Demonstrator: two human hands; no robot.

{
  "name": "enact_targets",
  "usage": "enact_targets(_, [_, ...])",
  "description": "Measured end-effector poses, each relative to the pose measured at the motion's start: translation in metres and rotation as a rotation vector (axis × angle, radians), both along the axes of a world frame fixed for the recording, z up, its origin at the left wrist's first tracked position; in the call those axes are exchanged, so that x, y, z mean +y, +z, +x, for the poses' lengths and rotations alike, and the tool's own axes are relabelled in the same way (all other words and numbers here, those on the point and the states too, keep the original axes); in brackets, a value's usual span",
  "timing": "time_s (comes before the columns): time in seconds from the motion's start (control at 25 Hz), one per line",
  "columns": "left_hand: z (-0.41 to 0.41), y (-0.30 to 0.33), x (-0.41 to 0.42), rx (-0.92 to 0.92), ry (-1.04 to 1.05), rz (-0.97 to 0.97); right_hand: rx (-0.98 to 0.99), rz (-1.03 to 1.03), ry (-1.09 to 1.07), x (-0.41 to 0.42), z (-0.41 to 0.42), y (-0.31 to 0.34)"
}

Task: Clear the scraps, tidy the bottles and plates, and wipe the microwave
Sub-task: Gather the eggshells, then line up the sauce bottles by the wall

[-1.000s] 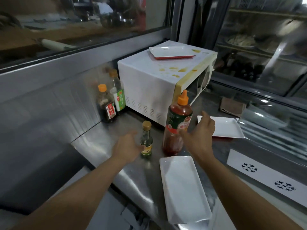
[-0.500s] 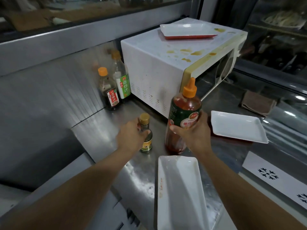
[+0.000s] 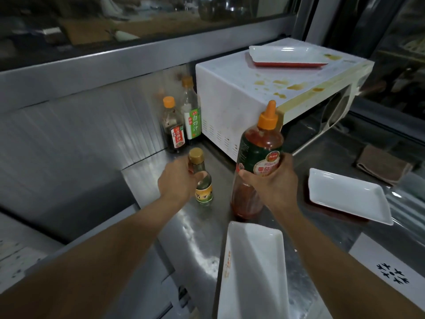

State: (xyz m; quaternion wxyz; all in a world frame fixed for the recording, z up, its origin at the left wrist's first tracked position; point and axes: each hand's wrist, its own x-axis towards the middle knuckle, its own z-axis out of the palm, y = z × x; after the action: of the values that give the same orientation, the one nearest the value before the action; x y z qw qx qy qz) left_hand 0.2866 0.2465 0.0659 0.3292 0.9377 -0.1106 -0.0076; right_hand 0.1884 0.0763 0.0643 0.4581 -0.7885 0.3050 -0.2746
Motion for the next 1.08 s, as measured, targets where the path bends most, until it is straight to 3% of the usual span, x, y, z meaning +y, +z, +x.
enact_targets(0.36, [0.069, 0.027, 0.059, -0.03, 0.077, -0.034, -0.054, 0.019, 0.065, 0.045, 0.064, 0.026])
enact_targets(0.64, [0.142, 0.005, 0.075, 0.001, 0.121, -0.006, -0.044, 0.045, 0.031, 0.063, 0.122, 0.009])
enact_targets(1.08, [0.21, -0.035, 0.055, -0.103, 0.124, -0.003, -0.082, 0.068, 0.004, 0.066, 0.164, -0.01])
